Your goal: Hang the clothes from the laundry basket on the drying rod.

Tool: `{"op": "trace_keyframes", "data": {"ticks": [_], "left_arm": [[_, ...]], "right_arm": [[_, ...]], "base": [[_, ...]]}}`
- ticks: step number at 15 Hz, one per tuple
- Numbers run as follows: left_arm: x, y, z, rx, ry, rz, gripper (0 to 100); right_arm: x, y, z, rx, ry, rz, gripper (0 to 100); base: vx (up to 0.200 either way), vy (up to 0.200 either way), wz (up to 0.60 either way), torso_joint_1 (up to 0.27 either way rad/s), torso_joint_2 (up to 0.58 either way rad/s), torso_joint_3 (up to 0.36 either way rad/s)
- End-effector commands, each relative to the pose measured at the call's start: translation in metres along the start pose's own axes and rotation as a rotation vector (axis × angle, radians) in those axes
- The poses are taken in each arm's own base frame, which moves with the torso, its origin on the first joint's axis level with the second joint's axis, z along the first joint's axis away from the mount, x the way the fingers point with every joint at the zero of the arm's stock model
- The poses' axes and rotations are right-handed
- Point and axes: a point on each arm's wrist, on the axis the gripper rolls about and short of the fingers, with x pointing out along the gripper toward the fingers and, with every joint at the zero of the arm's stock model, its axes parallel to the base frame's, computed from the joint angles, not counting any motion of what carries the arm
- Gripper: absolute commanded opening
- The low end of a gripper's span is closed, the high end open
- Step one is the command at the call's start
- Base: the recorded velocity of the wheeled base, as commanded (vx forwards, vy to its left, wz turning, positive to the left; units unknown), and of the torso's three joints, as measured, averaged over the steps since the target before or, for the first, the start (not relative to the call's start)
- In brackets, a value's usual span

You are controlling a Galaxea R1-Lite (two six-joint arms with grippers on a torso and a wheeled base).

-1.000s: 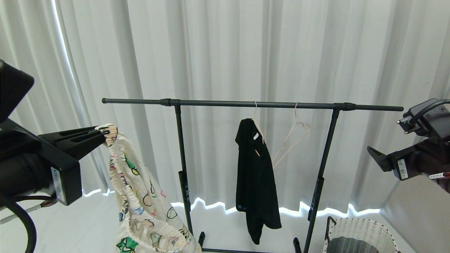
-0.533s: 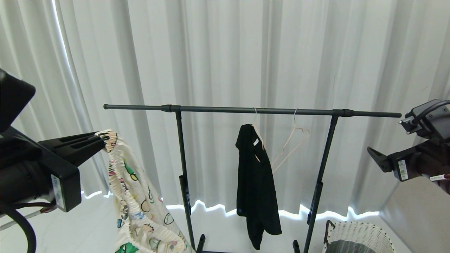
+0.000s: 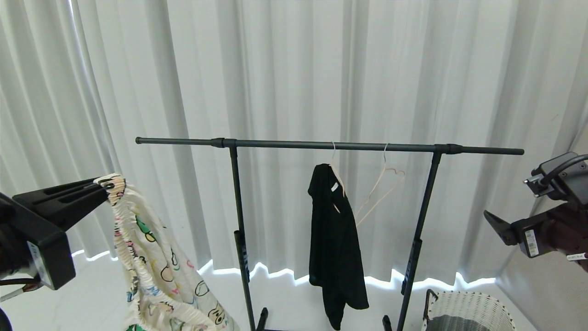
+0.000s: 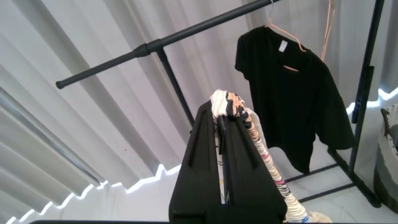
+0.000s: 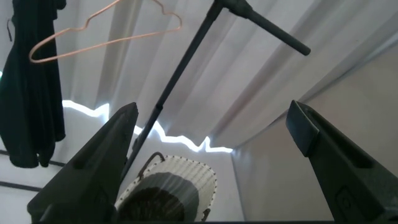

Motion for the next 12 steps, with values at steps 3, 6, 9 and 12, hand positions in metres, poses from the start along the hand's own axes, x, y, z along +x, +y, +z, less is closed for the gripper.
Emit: {"op": "trace_keyframes", "data": {"ticks": [3, 6, 9, 12], "left_arm": [[-0.001, 0.000, 0.000, 0.000, -0.003, 0.001, 0], [-0.001, 0.001, 0.001, 0.000, -0.006, 0.002, 0], [-0.001, 0.001, 0.001, 0.002, -0.006, 0.002, 0], [0.000, 0.000, 0.001, 0.013, -0.002, 0.001, 0]], "right_arm": [[-0.008, -0.002, -0.004, 0.001, -0.007, -0.002, 100], [-0.007, 0.000, -0.009, -0.010, 0.010, 0.004, 100], [-0.003, 0.002, -0.010, -0.012, 0.024, 0.012, 100], [-0.002, 0.004, -0.014, -0.003, 0.039, 0.020, 100]], "base": [[0.200, 0.000, 0.00, 0.002, 0.00, 0.004], [0.200, 0.000, 0.00, 0.010, 0.00, -0.002], [0.200, 0.000, 0.00, 0.005, 0.00, 0.002], [0.200, 0.000, 0.00, 0.004, 0.00, 0.002]]}}
